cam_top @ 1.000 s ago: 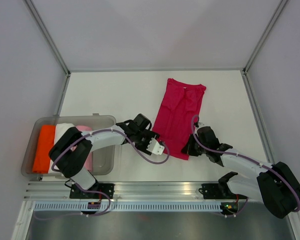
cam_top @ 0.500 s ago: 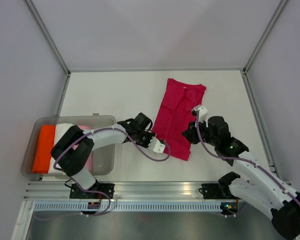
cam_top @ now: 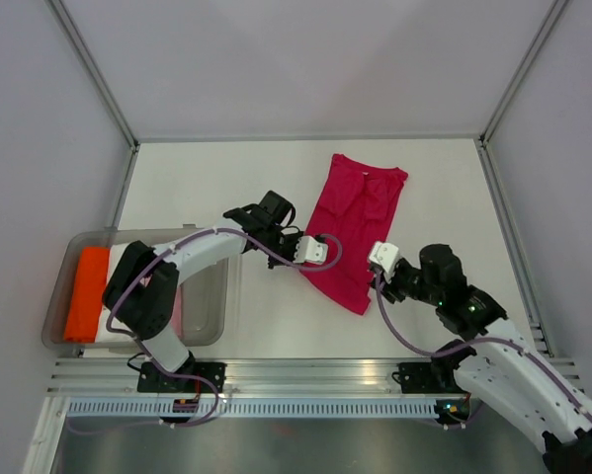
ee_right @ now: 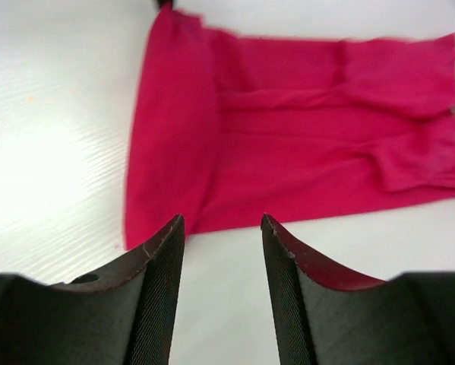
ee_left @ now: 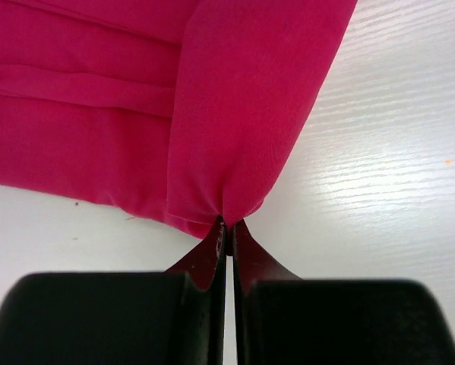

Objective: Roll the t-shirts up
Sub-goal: Roll the tshirt

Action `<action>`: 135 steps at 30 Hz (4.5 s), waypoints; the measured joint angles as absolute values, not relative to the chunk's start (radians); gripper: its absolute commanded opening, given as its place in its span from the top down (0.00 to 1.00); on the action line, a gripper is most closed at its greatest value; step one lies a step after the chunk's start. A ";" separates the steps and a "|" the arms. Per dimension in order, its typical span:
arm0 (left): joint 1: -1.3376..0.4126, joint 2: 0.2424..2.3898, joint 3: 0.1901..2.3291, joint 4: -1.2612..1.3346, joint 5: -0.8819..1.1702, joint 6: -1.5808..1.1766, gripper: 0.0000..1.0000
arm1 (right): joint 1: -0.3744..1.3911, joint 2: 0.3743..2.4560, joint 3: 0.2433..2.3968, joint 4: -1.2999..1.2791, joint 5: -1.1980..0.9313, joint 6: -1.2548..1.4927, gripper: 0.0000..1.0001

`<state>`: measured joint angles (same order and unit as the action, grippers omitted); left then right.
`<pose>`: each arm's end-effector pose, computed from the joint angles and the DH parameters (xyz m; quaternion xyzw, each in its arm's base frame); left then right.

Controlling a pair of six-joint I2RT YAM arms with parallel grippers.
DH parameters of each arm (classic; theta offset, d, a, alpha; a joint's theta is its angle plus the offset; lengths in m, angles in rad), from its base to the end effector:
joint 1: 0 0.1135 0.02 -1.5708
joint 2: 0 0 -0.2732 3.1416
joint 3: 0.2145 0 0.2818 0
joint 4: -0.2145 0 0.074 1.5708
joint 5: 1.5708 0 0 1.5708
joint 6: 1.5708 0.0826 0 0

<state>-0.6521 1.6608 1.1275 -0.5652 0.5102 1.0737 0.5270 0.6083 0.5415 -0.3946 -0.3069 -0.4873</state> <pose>0.2764 -0.2618 0.1672 0.7531 0.5669 -0.1925 0.2727 0.1701 0.1278 0.2431 -0.4784 0.6952 0.1402 0.5178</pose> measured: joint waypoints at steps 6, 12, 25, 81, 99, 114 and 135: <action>-0.652 1.731 1.166 -0.605 0.534 1.014 0.98 | 0.643 0.842 0.477 -0.328 -0.300 -0.430 0.48; -0.624 1.766 1.179 -0.628 0.538 0.992 0.98 | 0.854 0.926 0.440 -0.212 -0.198 -0.412 0.41; -0.599 1.786 1.192 -0.641 0.558 0.981 0.98 | 0.911 1.102 0.390 -0.133 -0.009 -0.465 0.40; -0.448 2.121 1.596 -1.193 0.814 0.982 0.93 | 0.332 1.459 0.756 -0.416 -0.722 -0.283 0.44; -0.383 2.154 1.620 -1.119 0.868 0.782 0.97 | 0.364 1.043 0.399 0.133 -0.443 0.622 0.34; -0.383 2.167 1.620 -1.091 0.866 0.748 0.98 | 0.516 1.034 0.213 0.355 -0.253 0.680 0.34; -0.373 2.176 1.620 -1.086 0.863 0.738 0.94 | 0.578 1.114 0.138 0.491 -0.258 0.682 1.00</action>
<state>-0.3733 2.1761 1.6203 -1.0863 0.8631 0.7376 0.5781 1.1141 0.1375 0.4911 -0.2584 0.6815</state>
